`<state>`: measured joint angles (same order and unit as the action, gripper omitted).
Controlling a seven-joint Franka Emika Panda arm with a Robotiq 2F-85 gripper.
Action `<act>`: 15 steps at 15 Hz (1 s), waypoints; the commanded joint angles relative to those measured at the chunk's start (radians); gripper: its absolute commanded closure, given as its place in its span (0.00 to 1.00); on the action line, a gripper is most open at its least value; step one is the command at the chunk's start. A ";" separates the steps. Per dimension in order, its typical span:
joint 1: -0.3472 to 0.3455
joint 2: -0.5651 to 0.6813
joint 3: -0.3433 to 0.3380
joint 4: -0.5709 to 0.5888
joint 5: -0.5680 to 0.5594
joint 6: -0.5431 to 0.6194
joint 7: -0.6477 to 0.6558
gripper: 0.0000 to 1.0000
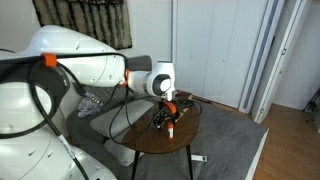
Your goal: Put the glue sticks in the basket
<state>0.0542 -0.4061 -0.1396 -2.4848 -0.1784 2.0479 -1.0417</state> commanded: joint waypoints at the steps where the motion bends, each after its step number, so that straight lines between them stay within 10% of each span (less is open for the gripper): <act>1: -0.001 0.017 0.001 0.000 0.019 0.027 -0.024 0.42; 9: -0.003 0.038 0.003 0.007 0.025 0.057 -0.020 0.95; 15: -0.003 0.022 0.014 0.018 0.010 0.034 -0.017 0.93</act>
<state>0.0552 -0.3813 -0.1390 -2.4833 -0.1729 2.0884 -1.0419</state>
